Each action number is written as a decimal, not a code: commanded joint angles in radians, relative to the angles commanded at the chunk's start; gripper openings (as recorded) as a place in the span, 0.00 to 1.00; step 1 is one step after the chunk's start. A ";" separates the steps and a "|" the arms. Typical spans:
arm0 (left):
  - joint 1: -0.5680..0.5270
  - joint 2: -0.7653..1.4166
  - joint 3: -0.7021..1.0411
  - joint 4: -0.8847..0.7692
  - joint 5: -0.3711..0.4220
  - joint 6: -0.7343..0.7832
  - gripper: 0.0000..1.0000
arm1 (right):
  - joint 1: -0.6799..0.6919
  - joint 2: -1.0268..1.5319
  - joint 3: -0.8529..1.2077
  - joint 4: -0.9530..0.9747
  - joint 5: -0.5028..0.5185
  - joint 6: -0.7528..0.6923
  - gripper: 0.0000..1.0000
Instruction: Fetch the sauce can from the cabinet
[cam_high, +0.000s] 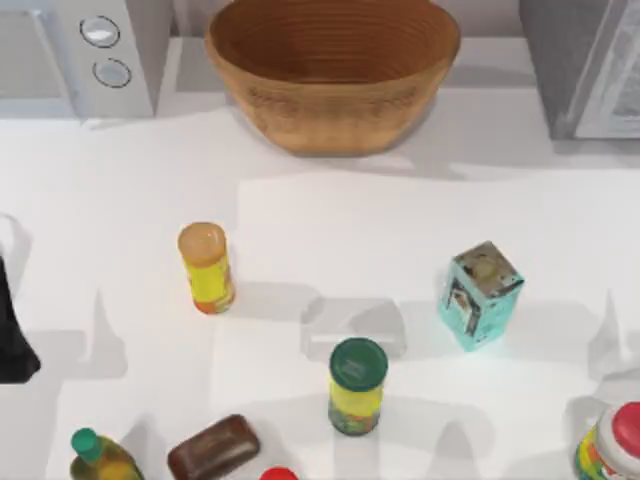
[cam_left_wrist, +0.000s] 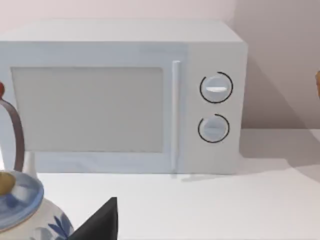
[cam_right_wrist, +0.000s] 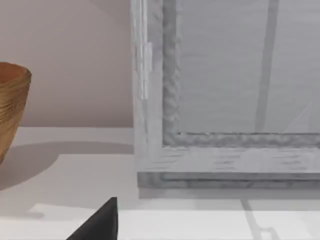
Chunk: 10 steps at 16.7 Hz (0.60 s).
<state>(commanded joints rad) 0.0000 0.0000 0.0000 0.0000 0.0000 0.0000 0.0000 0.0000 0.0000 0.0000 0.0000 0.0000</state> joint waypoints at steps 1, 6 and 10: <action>0.000 0.000 0.000 0.000 0.000 0.000 1.00 | 0.000 0.000 0.000 0.000 0.000 0.000 1.00; 0.000 0.000 0.000 0.000 0.000 0.000 1.00 | 0.017 0.103 0.108 -0.029 0.014 0.002 1.00; 0.000 0.000 0.000 0.000 0.000 0.000 1.00 | 0.049 0.333 0.384 -0.102 0.048 0.005 1.00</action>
<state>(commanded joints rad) 0.0000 0.0000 0.0000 0.0000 0.0000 0.0000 0.0492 0.3331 0.3844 -0.1021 0.0483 0.0054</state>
